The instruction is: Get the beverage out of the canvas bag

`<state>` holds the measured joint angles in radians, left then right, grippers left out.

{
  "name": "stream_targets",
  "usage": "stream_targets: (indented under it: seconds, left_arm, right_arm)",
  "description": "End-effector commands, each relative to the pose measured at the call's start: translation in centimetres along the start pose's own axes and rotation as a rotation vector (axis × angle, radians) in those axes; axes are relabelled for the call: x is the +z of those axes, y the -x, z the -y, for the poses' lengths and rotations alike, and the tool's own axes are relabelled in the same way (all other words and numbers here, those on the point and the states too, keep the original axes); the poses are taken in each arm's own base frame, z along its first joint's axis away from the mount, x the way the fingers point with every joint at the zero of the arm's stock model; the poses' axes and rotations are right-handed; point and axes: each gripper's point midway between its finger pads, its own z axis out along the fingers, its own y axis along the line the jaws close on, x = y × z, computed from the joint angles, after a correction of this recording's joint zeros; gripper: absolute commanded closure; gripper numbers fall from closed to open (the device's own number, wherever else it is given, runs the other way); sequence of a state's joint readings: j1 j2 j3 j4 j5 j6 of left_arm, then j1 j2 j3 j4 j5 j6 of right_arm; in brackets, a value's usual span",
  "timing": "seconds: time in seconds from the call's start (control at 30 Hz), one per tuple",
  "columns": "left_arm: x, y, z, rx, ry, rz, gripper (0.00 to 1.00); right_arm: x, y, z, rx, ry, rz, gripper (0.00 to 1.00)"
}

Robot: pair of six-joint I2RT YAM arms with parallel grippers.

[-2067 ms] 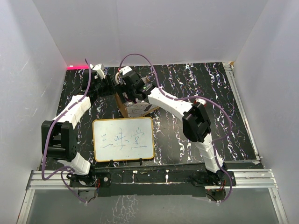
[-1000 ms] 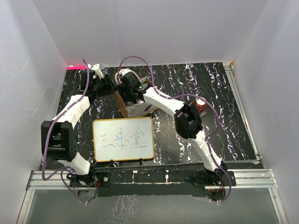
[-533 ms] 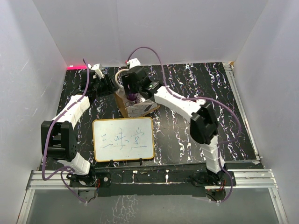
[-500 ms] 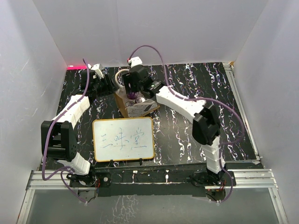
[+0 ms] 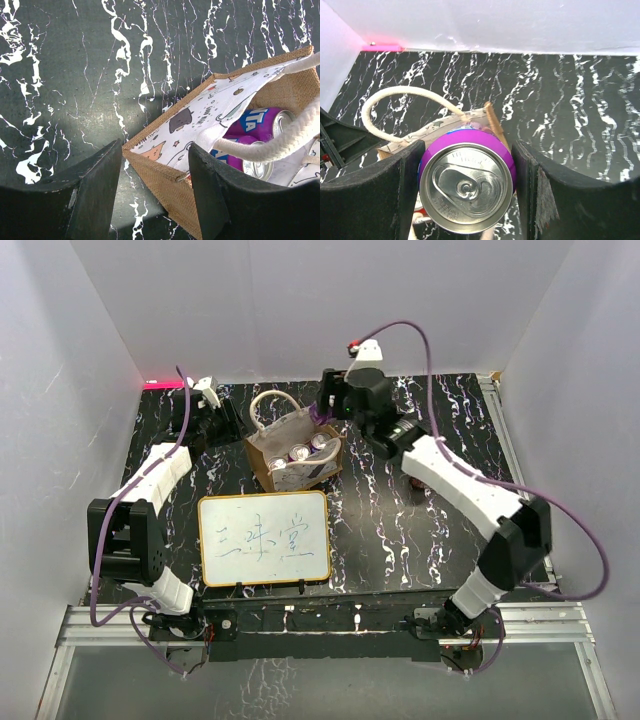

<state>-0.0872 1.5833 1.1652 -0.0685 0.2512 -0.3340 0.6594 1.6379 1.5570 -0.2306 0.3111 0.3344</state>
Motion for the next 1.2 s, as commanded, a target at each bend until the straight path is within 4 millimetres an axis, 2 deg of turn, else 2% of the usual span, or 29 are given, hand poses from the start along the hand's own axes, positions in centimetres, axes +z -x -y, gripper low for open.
stream_targets:
  seconds: [0.0, 0.07, 0.17, 0.27, 0.37, 0.47, 0.53, 0.6, 0.8, 0.87, 1.0, 1.17]
  left_arm:
    - [-0.6, 1.6, 0.7, 0.003, -0.021, 0.032, 0.46]
    - [-0.7, 1.6, 0.8, 0.004, -0.022, 0.034, 0.46]
    - [-0.7, 1.7, 0.9, 0.002, -0.027, 0.036, 0.46]
    - [-0.7, 1.7, 1.0, 0.001, -0.035, 0.034, 0.46]
    - [-0.7, 1.5, 1.1, -0.002, -0.041, 0.032, 0.46]
    - [-0.8, 1.5, 1.3, -0.005, -0.046, 0.031, 0.46]
    - [-0.7, 1.3, 1.2, -0.007, -0.047, 0.026, 0.46]
    - [-0.7, 1.1, 1.2, -0.007, -0.044, 0.021, 0.46]
    - [-0.7, 0.9, 1.1, 0.002, -0.036, 0.018, 0.46]
    - [-0.7, 0.8, 1.1, 0.002, -0.034, 0.016, 0.46]
    - [-0.5, 0.8, 1.2, -0.003, -0.041, 0.012, 0.46]
    - [-0.4, 0.7, 1.2, -0.005, -0.043, 0.006, 0.46]
  right_arm:
    - [-6.8, 11.1, 0.4, 0.062, 0.023, 0.344, 0.93]
    - [-8.5, 10.8, 2.1, 0.012, -0.023, 0.345, 0.93]
    - [-11.0, 8.9, 5.3, -0.058, -0.125, 0.322, 0.93]
    - [-13.4, 5.4, 9.3, -0.114, -0.256, 0.273, 0.93]
    - [-14.7, -0.1, 12.8, -0.143, -0.354, 0.192, 0.93]
    - [-15.3, -4.5, 14.6, -0.112, -0.388, 0.140, 0.93]
    - [-15.4, -6.7, 15.5, -0.087, -0.407, 0.113, 0.93]
    - [-15.3, -8.1, 16.2, -0.062, -0.436, 0.097, 0.93]
    - [-14.7, -9.8, 18.8, 0.002, -0.546, 0.059, 0.93]
    - [-14.0, -10.0, 18.1, 0.005, -0.502, 0.034, 0.93]
    - [-11.9, -10.1, 15.4, -0.048, -0.352, -0.014, 0.93]
    - [-9.8, -9.9, 16.6, -0.074, -0.451, -0.019, 0.93]
